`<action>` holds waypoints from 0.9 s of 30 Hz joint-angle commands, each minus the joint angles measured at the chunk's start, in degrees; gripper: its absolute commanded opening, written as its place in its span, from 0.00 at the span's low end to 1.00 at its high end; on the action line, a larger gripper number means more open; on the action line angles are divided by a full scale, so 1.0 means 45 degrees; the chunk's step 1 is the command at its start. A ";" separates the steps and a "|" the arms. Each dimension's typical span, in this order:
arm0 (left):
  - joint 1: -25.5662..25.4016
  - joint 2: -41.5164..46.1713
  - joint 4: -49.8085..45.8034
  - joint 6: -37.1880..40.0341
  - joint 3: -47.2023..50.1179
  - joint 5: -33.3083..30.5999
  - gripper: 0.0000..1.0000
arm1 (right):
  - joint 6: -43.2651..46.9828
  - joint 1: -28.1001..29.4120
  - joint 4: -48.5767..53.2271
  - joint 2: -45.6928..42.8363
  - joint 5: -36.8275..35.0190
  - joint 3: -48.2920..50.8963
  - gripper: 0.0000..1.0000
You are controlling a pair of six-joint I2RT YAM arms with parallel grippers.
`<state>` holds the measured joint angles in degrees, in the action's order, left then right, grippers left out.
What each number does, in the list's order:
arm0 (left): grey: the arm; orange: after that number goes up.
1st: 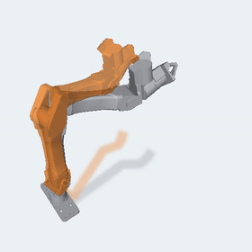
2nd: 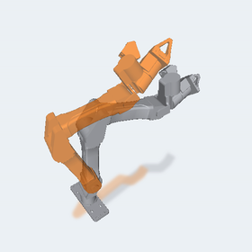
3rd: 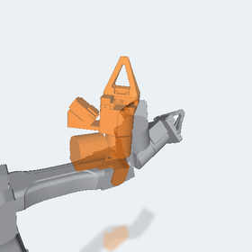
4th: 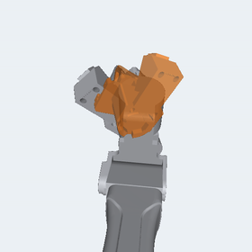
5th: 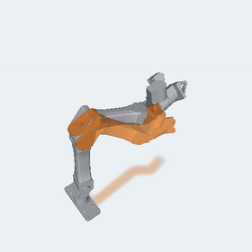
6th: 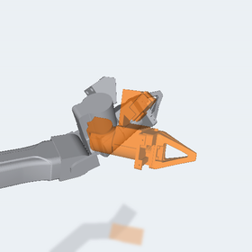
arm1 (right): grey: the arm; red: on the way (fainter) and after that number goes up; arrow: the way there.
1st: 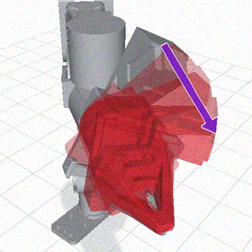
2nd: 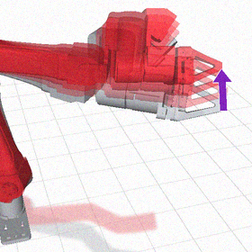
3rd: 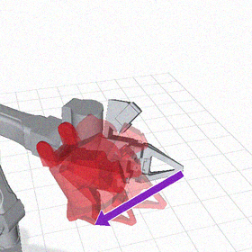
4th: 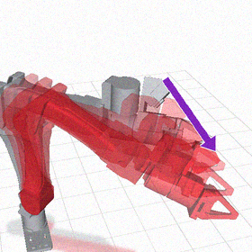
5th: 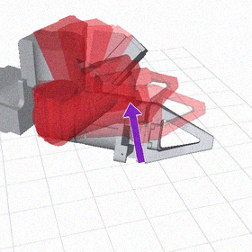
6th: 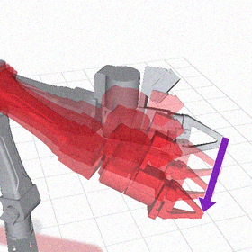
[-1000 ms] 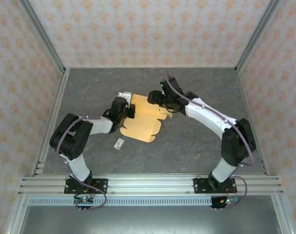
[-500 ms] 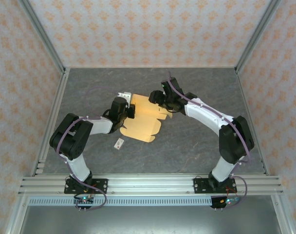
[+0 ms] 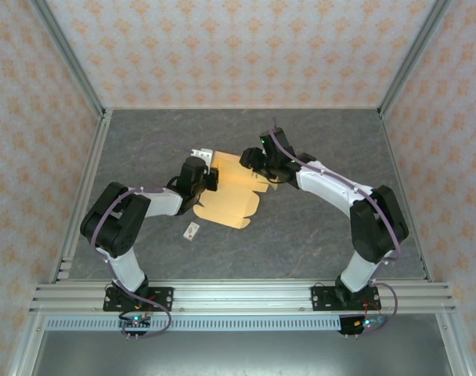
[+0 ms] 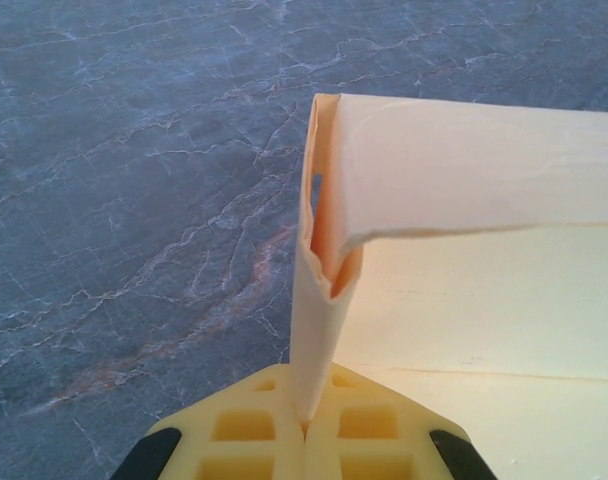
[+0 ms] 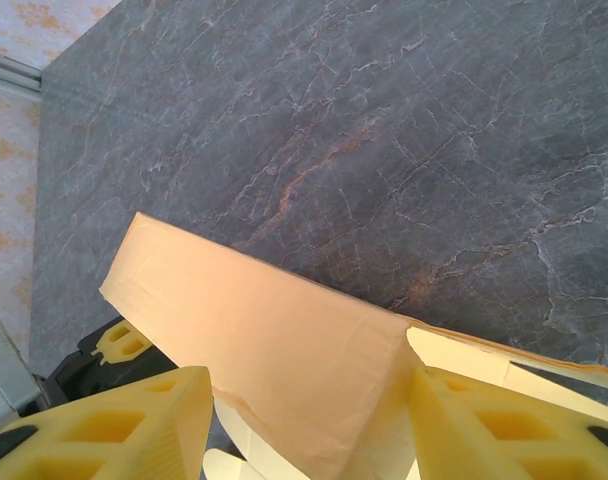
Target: Fold the paper box
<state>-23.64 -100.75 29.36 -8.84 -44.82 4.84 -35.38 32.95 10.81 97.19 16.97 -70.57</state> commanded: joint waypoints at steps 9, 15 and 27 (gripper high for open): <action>-0.0034 0.0233 0.0249 0.0461 -0.0099 0.0189 0.00 | 0.2465 -0.0017 -0.0163 -0.1337 -0.0470 0.0755 0.67; 0.0079 0.0122 0.0502 0.0616 -0.0090 0.0754 0.00 | 0.4420 -0.0015 0.0428 -0.2661 -0.0422 0.0993 0.71; 0.0316 0.0235 0.0799 0.0441 0.0087 0.1619 0.00 | 0.5595 -0.0017 0.1097 -0.5120 -0.1064 0.2211 0.73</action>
<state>-22.59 -100.75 30.72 -7.40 -44.82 10.72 -12.32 32.95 14.28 76.36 14.57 -61.69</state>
